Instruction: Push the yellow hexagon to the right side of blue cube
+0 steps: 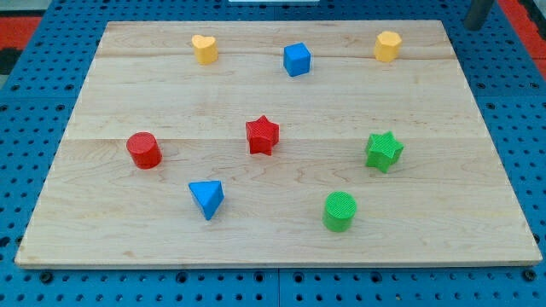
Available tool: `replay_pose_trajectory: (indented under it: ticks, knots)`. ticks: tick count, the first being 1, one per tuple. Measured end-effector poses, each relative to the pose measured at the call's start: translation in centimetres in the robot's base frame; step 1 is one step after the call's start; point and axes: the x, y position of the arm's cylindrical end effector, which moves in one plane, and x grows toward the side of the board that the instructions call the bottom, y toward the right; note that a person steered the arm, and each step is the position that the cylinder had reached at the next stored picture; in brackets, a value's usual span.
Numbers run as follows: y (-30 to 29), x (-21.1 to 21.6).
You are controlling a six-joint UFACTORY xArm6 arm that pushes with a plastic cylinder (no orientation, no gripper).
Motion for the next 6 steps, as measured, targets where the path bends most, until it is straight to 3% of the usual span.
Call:
replay_pose_trajectory:
  ticks: [3,5,6]
  knots:
    - [-0.8,0.6]
    - [-3.5,6.9]
    - [-4.7,7.7]
